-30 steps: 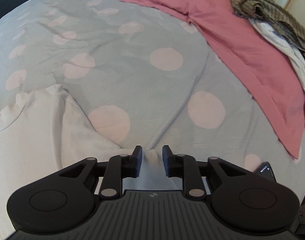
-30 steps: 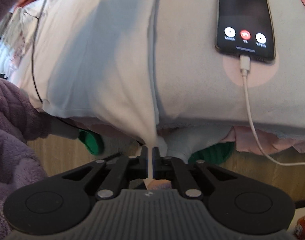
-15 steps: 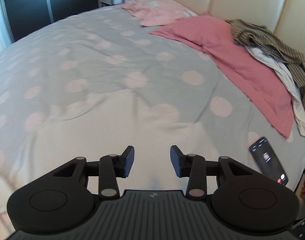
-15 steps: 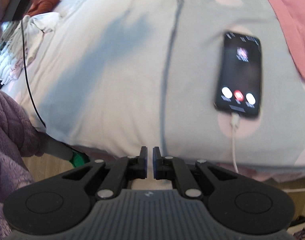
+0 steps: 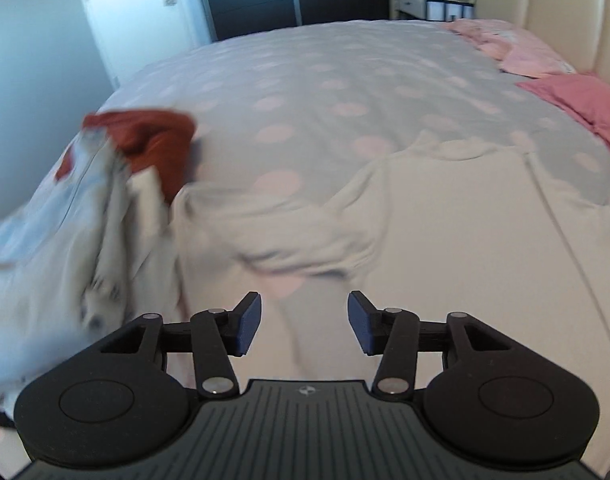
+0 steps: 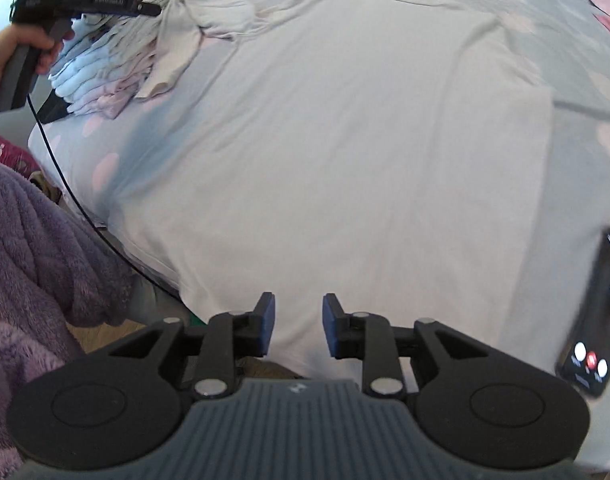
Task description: Fold clothes
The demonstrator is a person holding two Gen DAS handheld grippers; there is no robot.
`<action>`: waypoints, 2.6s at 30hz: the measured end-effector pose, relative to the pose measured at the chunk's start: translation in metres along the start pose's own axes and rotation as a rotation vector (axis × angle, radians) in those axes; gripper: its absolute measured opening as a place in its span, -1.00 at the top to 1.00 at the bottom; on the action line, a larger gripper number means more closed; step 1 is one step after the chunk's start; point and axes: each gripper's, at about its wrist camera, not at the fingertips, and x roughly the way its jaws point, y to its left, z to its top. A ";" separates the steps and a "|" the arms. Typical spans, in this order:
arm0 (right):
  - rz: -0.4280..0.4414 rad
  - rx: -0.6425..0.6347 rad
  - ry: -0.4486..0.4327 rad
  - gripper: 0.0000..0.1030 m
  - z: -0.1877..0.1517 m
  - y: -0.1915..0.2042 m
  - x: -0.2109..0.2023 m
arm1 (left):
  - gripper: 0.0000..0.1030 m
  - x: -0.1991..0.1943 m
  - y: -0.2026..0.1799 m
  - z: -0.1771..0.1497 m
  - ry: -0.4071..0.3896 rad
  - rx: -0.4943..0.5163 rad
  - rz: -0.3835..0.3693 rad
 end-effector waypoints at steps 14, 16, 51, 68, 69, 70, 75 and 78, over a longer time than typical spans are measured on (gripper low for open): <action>0.006 -0.068 0.079 0.33 0.078 0.034 0.066 | 0.09 0.097 0.035 -0.051 0.187 -0.102 -0.047; 0.001 -0.069 0.089 0.30 0.083 0.033 0.073 | 0.47 0.095 0.042 -0.051 0.184 -0.126 -0.067; -0.022 0.021 -0.035 0.22 0.046 0.005 0.025 | 0.87 -0.169 -0.156 -0.029 -0.332 0.507 -0.377; -0.093 -0.022 -0.106 0.23 0.040 0.008 0.021 | 0.37 -0.091 -0.191 -0.139 -0.038 0.444 -0.546; -0.092 -0.030 -0.116 0.23 0.041 0.011 0.021 | 0.28 -0.091 -0.187 -0.141 -0.037 0.440 -0.543; -0.086 -0.041 -0.126 0.23 0.044 0.014 0.021 | 0.23 -0.092 -0.184 -0.144 -0.035 0.437 -0.538; -0.023 -0.118 -0.144 0.34 0.055 0.039 0.027 | 0.23 -0.082 -0.159 -0.150 -0.007 0.380 -0.446; 0.022 -0.168 -0.116 0.40 0.060 0.060 0.042 | 0.23 -0.069 -0.143 -0.150 0.013 0.337 -0.367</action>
